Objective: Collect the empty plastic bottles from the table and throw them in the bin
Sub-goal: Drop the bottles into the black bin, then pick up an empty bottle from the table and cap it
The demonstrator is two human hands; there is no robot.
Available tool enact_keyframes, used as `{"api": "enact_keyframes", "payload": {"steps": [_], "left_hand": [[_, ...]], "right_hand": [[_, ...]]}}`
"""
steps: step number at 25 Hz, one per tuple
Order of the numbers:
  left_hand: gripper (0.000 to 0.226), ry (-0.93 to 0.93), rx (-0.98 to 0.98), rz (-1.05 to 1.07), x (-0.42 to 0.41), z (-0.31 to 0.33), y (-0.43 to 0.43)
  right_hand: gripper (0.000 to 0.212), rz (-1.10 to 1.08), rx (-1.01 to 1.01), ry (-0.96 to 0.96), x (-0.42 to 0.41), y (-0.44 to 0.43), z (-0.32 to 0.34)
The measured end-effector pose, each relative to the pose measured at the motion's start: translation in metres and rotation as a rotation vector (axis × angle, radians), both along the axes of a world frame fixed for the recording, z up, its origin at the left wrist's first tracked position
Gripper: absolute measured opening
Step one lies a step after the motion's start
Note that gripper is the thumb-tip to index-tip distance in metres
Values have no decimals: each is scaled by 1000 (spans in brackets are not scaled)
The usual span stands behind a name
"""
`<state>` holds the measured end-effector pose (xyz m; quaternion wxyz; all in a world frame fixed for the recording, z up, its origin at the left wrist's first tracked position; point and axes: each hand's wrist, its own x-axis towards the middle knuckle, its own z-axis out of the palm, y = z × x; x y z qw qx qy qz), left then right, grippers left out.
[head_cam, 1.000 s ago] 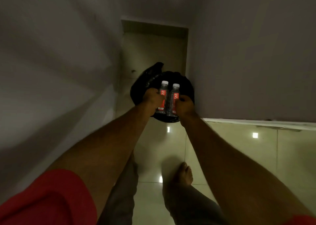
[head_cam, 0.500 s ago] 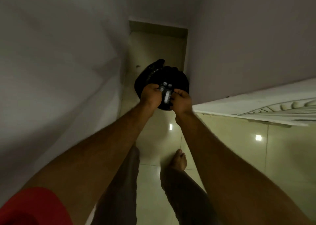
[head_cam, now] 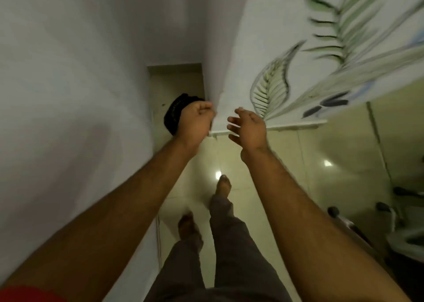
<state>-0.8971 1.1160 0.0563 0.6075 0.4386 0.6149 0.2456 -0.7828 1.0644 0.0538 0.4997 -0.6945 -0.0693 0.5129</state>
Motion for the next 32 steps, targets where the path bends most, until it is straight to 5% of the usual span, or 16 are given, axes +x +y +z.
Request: {"api": "enact_keyframes", "payload": {"steps": [5, 9, 23, 32], "left_hand": [[24, -132, 124, -314, 96, 126, -99], [21, -217, 185, -503, 191, 164, -138], [22, -364, 266, -944, 645, 258, -235], [23, -424, 243, -1204, 947, 238, -237]], "right_hand": [[10, -231, 124, -130, 102, -129, 132], [9, -340, 174, -188, 188, -200, 174], [12, -961, 314, -222, 585, -349, 254], [13, -1201, 203, -324, 807, -366, 253]]}}
